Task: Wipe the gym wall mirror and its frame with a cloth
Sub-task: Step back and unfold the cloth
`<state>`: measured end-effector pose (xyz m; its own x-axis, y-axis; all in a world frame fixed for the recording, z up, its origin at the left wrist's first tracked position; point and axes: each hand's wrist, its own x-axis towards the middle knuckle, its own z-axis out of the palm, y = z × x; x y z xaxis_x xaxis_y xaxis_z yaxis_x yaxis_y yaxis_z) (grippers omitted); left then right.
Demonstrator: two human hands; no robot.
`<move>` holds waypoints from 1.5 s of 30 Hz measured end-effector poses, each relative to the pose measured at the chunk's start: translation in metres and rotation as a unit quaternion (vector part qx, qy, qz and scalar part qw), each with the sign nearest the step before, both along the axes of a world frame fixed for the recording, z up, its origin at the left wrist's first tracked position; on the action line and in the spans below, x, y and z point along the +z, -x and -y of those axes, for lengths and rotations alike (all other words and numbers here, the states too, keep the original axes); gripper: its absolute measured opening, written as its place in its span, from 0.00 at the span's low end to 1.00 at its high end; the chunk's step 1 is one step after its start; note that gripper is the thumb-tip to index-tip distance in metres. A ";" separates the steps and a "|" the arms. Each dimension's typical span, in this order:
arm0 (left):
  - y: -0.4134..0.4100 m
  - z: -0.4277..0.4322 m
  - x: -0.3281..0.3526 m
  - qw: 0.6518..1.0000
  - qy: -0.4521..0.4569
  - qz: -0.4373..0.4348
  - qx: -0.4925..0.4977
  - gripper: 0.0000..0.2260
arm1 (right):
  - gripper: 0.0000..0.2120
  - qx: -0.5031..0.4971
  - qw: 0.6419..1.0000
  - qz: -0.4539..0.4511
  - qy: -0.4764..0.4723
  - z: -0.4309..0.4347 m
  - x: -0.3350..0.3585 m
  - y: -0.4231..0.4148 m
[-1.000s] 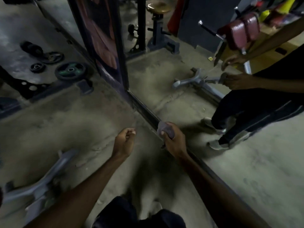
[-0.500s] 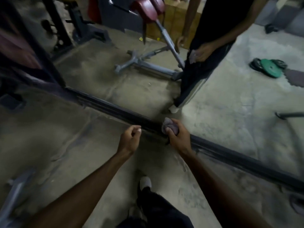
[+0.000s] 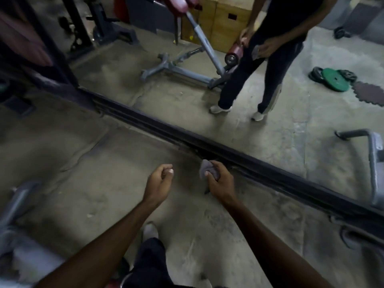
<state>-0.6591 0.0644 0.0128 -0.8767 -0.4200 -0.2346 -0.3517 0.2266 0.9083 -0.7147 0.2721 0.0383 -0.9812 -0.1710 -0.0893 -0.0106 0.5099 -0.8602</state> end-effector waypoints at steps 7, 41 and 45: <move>-0.122 -0.061 -0.007 0.995 -0.006 0.009 0.096 0.05 | 0.21 0.087 0.994 0.071 -0.014 -0.039 -0.001 -0.076; -0.506 0.037 0.017 0.951 -0.190 0.053 0.238 0.07 | 0.08 0.220 0.944 0.230 0.087 0.113 -0.002 -0.402; -0.507 0.043 0.013 0.954 -0.203 0.011 0.219 0.15 | 0.07 0.224 0.941 0.239 0.084 0.126 -0.008 -0.404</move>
<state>-0.1519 0.0213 0.0253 -0.6313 -0.6147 -0.4729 -0.3522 -0.3161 0.8809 -0.3110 0.1464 0.0306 -0.6629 -0.6086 -0.4362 0.2165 0.4019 -0.8897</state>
